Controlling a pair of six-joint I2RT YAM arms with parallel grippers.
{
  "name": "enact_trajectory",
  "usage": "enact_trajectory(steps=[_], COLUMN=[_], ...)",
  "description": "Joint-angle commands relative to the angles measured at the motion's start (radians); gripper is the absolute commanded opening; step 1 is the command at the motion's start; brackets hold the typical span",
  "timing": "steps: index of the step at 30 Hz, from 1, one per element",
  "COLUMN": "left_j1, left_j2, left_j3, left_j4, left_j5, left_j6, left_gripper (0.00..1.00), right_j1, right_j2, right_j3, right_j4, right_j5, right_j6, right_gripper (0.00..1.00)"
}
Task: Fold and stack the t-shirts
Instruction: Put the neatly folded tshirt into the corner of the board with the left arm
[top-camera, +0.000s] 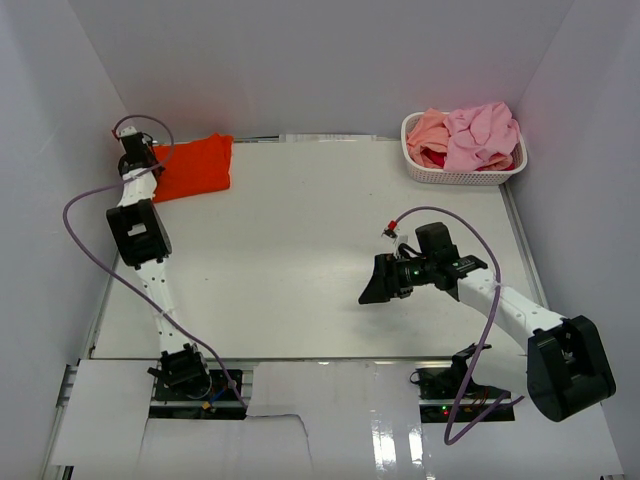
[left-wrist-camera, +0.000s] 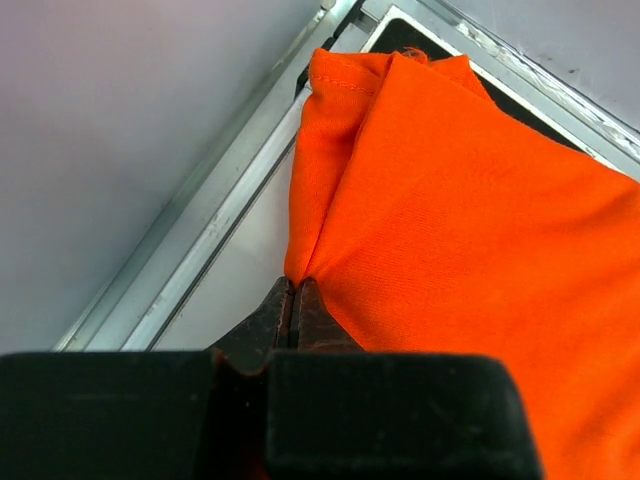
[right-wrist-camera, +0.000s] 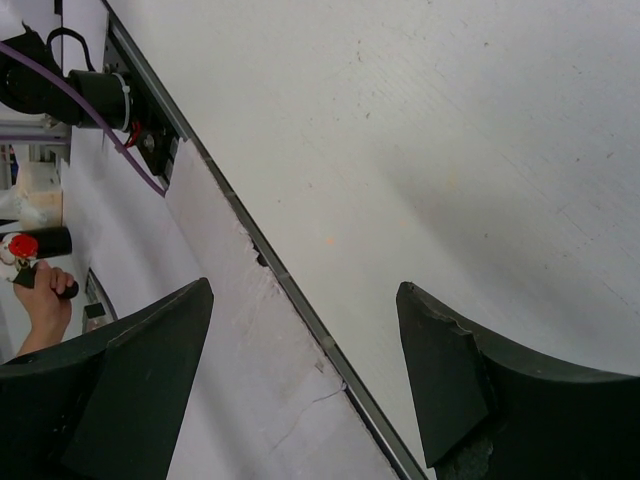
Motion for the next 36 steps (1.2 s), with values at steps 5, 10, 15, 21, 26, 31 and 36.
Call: enact_trajectory(steps=[5,10,15,21,26,31,36], left_j1=[0.004,0.004,0.009,0.015,0.023,0.033,0.046], left_j2=[0.027,0.023,0.024,0.041,0.041,0.041,0.039], left_j3=[-0.045,-0.047,-0.045,-0.030,-0.048,-0.057,-0.059], left_j4=[0.022,0.073,0.105,0.146,0.205,0.243,0.265], left_j5=[-0.096,-0.118,-0.113,-0.111,-0.082,-0.050,0.036], left_j6=[0.063,0.079,0.079,0.110,0.158,0.179,0.210], left_gripper=[0.00,0.00,0.00,0.00,0.00,0.00,0.00], right_j1=[0.005,0.005,0.005,0.005,0.005,0.005,0.006], right_j2=[-0.011,-0.005,-0.005,-0.007,-0.005,0.012,0.029], right_j3=[-0.018,-0.027,-0.029,-0.027,-0.027,-0.032,-0.049], right_j4=[0.003,0.005,0.006,-0.013,-0.030,-0.026,-0.007], right_j5=[-0.011,-0.013,-0.010,-0.008,-0.005,-0.007,-0.014], right_j6=[-0.011,-0.014,-0.011,-0.017,-0.026,-0.031,-0.025], right_gripper=[0.80,0.80,0.80,0.80,0.80,0.80,0.80])
